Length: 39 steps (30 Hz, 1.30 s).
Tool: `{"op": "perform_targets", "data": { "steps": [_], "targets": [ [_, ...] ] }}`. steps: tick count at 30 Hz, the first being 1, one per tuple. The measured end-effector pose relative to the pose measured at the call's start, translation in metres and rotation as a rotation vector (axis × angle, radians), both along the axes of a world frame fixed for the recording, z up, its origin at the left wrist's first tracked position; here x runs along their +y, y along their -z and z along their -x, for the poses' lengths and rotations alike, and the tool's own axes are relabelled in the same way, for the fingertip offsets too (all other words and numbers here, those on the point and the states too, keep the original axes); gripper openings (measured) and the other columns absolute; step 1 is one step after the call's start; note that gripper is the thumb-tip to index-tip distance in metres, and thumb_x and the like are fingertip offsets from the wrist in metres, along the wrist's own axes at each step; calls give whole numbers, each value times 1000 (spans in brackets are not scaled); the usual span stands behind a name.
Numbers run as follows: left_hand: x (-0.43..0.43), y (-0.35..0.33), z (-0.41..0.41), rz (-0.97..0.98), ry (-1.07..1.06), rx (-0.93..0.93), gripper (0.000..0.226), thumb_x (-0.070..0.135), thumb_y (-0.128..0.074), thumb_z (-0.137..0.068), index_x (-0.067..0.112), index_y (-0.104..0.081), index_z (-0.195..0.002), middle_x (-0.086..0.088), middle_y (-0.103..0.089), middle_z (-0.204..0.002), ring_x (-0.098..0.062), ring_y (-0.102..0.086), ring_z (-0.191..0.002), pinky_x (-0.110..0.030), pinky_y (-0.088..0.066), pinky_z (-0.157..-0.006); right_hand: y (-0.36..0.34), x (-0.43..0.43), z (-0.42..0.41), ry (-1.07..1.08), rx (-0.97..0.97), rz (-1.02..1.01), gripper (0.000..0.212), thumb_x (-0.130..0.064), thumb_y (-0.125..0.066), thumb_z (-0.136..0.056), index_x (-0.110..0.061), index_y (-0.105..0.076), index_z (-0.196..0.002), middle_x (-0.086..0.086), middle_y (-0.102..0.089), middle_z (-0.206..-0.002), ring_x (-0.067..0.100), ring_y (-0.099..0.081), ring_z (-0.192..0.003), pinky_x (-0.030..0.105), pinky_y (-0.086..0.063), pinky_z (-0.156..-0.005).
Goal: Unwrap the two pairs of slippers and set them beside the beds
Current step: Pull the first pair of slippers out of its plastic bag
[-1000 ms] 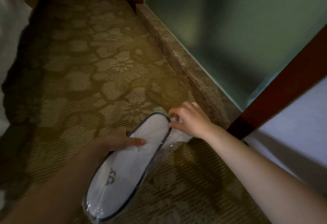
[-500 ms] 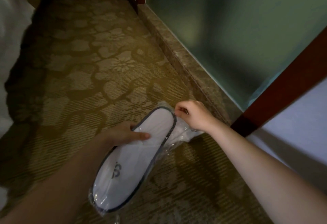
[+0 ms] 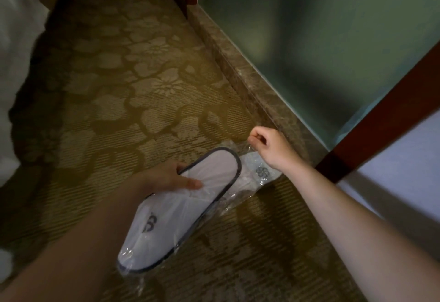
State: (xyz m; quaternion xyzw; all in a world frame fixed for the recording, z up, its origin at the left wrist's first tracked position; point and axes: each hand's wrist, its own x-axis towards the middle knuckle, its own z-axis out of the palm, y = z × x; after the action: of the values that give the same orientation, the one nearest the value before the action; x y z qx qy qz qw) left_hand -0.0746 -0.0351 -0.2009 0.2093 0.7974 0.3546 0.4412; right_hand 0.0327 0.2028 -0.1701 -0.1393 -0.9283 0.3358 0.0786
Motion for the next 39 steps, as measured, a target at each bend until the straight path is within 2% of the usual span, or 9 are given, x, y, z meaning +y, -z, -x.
{"op": "perform_targets", "data": {
  "steps": [5,9,14,17,21,24,28,33,39],
  "targets": [
    [-2,1,2,-42,1,9,36,52,-79,-43,26,-73,-67,13,-73,-58,1,-67,-52,-10,-47,-45,2,-2,1,48,-8,47,20,-20,-49,-93,-8,-56,-79,10,-59,-76,27,-56,-73,35,-44,-66],
    [-6,3,2,-65,-40,-6,33,45,-80,-45,22,-72,-67,13,-74,-60,1,-68,-52,-11,-49,-45,4,9,-5,185,-32,167,16,-19,-48,-94,-10,-58,-86,-3,-54,-74,12,-51,-70,22,-35,-57],
    [-4,1,2,-29,-20,1,51,53,-81,-40,21,-73,-78,11,-76,-67,-4,-70,-57,-14,-52,-47,12,16,-9,345,-189,440,23,-23,-43,-96,-10,-62,-96,1,-57,-80,13,-51,-74,25,-38,-62],
    [-6,1,4,-1,-28,27,57,56,-79,-38,20,-73,-81,10,-76,-65,-3,-70,-57,-15,-53,-50,10,16,-8,441,-22,394,21,-20,-42,-95,-14,-62,-97,0,-59,-88,10,-53,-76,21,-41,-62],
    [-14,8,4,41,-44,69,54,65,-76,-33,26,-73,-70,17,-73,-58,3,-66,-51,-9,-45,-42,-11,1,-17,161,265,285,18,-15,-54,-89,-28,-62,-80,-12,-63,-76,0,-59,-68,4,-45,-62],
    [-17,13,4,49,-75,85,60,75,-73,-21,32,-74,-63,17,-71,-55,4,-65,-48,-11,-44,-41,-12,-15,-17,-138,16,217,17,-13,-58,-87,-26,-69,-87,-13,-69,-81,-4,-63,-68,9,-49,-62],
    [-14,16,6,33,-80,59,57,76,-74,-16,44,-73,-64,18,-73,-58,2,-67,-52,-14,-49,-47,0,-18,-6,-151,-165,38,30,-5,-49,-90,-13,-66,-114,2,-69,-109,8,-62,-93,15,-46,-76],
    [-16,13,2,3,-30,29,62,64,-80,-30,25,-76,-80,0,-78,-83,-16,-74,-77,-33,-59,-73,7,-9,6,-67,-286,557,28,2,-55,-88,1,-62,-115,9,-70,-94,8,-70,-68,18,-58,-65],
    [-16,8,-1,-18,37,-40,72,60,-83,-35,18,-73,-93,-3,-78,-90,-23,-73,-87,-38,-58,-82,4,-9,7,-129,-347,792,14,-12,-67,-82,-16,-69,-95,1,-72,-88,6,-71,-69,15,-53,-58]
  ]
}}
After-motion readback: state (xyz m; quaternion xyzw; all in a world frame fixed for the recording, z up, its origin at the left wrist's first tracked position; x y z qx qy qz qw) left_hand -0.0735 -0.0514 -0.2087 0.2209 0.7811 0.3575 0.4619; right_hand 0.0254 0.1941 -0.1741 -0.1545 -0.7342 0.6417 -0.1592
